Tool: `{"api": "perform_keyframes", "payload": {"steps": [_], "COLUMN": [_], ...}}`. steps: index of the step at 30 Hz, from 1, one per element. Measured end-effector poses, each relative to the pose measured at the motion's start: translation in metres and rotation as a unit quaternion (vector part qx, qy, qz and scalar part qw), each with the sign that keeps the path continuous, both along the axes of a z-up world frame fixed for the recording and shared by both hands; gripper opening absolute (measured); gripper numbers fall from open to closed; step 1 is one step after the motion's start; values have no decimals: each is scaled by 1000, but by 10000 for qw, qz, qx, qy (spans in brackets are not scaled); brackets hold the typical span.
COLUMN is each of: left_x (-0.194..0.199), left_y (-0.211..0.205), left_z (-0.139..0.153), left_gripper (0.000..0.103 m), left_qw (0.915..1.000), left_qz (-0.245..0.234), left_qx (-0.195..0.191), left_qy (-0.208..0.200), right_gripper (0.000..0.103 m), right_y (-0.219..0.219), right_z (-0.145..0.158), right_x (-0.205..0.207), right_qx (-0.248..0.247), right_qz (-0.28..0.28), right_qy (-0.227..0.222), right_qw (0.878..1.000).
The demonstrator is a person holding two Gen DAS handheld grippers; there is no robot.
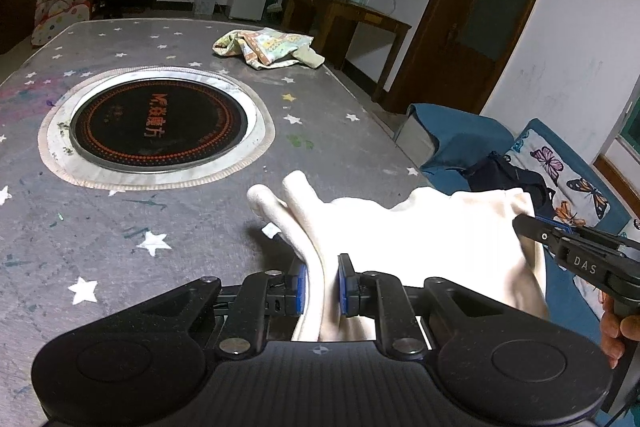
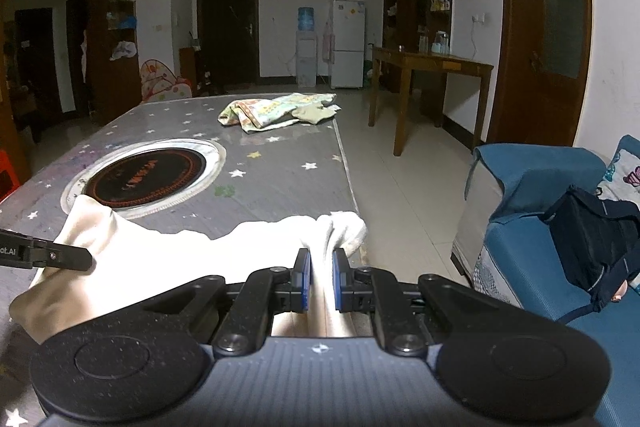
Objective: Fold clothes
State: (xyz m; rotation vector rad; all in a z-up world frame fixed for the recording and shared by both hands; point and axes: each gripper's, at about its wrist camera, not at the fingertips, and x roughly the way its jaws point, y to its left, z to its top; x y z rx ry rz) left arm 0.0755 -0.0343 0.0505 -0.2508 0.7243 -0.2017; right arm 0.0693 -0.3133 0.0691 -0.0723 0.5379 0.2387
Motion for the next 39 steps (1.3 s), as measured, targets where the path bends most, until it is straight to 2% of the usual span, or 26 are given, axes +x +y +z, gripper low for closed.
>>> {"api": "perform_keyframes", "payload": {"steps": [28,39], "left_x": [-3,-5], "left_y": [-5,3], "left_z": [-19,-21], "left_gripper": [17,26], "left_qw": [9997,9994], "left_qz": [-44,97], "left_qx": [111,140], "left_qy": [230,297], "right_gripper": [11,11], "right_y": [-12,-17], "right_z": [-36,-37], "right_x": [20,19], "right_qx": [-282,-402], "right_qz": [-222,-325], "right_qy": [424,428], "right_qw": [9985,9977]}}
